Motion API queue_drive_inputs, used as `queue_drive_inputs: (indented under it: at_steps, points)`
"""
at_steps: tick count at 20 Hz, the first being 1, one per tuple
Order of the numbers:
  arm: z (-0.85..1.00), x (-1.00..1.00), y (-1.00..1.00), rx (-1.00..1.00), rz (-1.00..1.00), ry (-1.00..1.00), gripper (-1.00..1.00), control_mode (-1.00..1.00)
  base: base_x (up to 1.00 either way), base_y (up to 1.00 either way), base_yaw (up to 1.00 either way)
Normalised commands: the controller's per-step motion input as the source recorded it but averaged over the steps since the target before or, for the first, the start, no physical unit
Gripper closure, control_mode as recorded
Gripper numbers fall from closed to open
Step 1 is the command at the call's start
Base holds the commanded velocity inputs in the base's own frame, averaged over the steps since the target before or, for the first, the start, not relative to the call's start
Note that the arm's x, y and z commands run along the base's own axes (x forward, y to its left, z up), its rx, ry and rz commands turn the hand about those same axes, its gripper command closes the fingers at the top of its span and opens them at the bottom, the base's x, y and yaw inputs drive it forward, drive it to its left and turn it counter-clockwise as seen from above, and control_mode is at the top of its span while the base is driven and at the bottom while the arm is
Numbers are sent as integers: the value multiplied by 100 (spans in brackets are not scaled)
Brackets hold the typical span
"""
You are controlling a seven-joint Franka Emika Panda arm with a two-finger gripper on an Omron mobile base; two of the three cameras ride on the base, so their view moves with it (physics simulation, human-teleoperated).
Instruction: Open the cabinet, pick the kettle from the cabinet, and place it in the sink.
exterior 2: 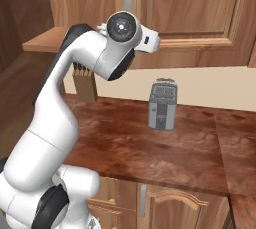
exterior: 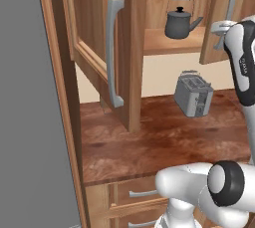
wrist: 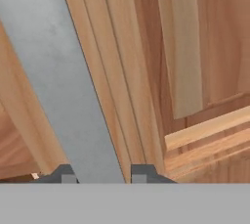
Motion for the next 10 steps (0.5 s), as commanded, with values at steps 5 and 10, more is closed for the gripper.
queue_drive_inputs:
  at_steps: [5,10]
  points:
    - [14,-45,-51,0,0,0,100,-100,0,0,0]
    - [15,-42,-50,0,0,0,100,-100,0,0,0]
